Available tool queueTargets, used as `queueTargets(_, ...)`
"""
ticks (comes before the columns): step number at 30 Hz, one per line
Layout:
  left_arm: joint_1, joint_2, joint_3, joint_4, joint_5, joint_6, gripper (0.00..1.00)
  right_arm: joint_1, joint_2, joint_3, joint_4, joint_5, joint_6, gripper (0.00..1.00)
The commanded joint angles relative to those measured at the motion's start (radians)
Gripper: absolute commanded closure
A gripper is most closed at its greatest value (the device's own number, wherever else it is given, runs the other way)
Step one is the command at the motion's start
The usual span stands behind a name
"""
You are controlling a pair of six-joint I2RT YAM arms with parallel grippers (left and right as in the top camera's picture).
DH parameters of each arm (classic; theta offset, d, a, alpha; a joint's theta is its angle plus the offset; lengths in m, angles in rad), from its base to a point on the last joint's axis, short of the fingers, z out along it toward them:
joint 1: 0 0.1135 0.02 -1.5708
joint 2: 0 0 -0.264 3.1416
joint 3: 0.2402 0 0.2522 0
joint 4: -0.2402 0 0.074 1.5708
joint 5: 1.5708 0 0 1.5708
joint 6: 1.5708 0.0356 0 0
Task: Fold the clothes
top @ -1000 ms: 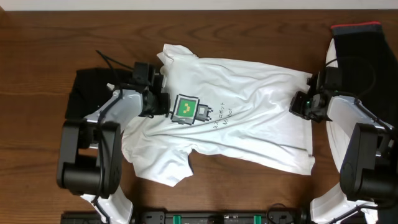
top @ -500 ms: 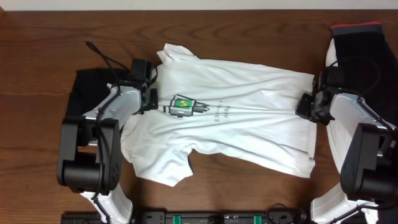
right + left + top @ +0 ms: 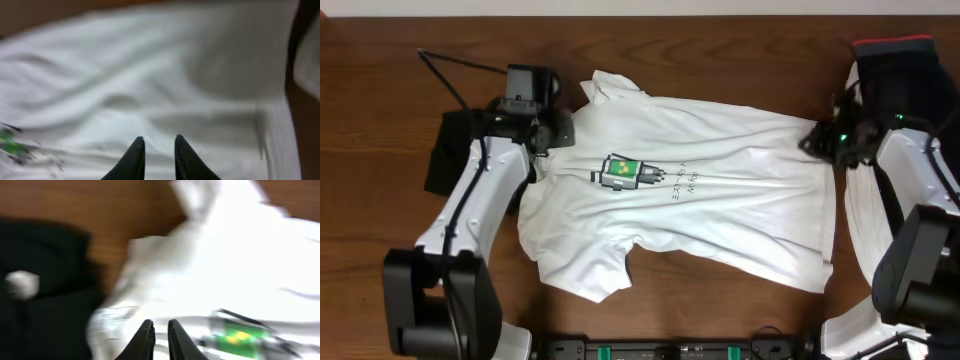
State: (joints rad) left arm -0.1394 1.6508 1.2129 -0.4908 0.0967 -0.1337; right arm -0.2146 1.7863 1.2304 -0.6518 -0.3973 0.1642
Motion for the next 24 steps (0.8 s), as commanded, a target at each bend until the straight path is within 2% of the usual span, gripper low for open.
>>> queueTargets(1, -0.056, 0.031, -0.008, -0.024, 0.135, 0.002, 0.87, 0.035, -0.002, 0.016, 0.033, 0.018, 0.064, 0.85)
queueTargets(4, -0.113, 0.066, -0.014, -0.066, 0.135, 0.002, 0.87, 0.062, 0.043, 0.016, 0.104, 0.111, 0.111, 0.86)
queueTargets(13, -0.223, 0.154, -0.014, -0.168, 0.134, 0.002, 0.87, 0.063, 0.208, 0.017, 0.310, 0.207, 0.181, 0.86)
queueTargets(18, -0.234, 0.166, -0.014, -0.187, 0.134, 0.002, 0.86, 0.063, 0.290, 0.017, 0.386, 0.291, 0.188, 0.86)
queueTargets(24, -0.235, 0.169, -0.014, -0.230, 0.122, 0.002, 0.86, 0.062, 0.372, 0.017, 0.565, 0.349, 0.233, 0.87)
